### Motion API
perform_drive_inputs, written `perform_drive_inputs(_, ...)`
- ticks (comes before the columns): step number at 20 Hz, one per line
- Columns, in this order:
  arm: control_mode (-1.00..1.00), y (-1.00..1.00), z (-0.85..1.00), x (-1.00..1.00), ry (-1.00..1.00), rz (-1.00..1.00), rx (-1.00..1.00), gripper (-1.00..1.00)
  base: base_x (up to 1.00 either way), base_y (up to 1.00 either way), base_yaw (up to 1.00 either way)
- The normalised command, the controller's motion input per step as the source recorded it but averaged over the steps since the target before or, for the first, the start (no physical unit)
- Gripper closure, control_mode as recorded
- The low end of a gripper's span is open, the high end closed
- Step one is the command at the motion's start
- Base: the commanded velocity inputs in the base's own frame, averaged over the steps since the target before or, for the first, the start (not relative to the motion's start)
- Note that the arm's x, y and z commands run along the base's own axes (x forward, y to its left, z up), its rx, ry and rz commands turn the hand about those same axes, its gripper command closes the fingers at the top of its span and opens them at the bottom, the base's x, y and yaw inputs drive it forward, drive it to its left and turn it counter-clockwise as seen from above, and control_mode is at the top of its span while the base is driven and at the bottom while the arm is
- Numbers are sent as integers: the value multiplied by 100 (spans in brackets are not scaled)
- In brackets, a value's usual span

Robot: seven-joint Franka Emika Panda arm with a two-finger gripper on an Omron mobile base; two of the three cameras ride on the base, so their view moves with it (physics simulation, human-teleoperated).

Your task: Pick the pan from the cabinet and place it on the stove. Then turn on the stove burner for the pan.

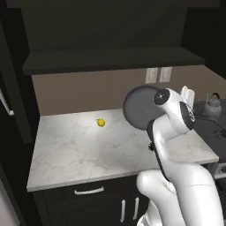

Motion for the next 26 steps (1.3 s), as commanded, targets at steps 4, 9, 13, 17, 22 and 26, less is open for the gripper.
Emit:
perform_drive_inputs(4,-100,-59,-41,-44,0,-11,-3,100,0,0,0)
perform_drive_inputs(9,-100,-60,-42,-41,5,-10,-1,100,0,0,0)
perform_drive_inputs(13,-100,-67,-38,-28,10,-11,0,100,0,0,0)
perform_drive_inputs(17,-100,-71,-35,-26,10,-12,0,100,0,0,0)
perform_drive_inputs(22,-100,-71,-39,-28,9,-11,0,100,0,0,0)
perform_drive_inputs(26,-100,-68,-37,-28,7,-11,1,100,0,0,0)
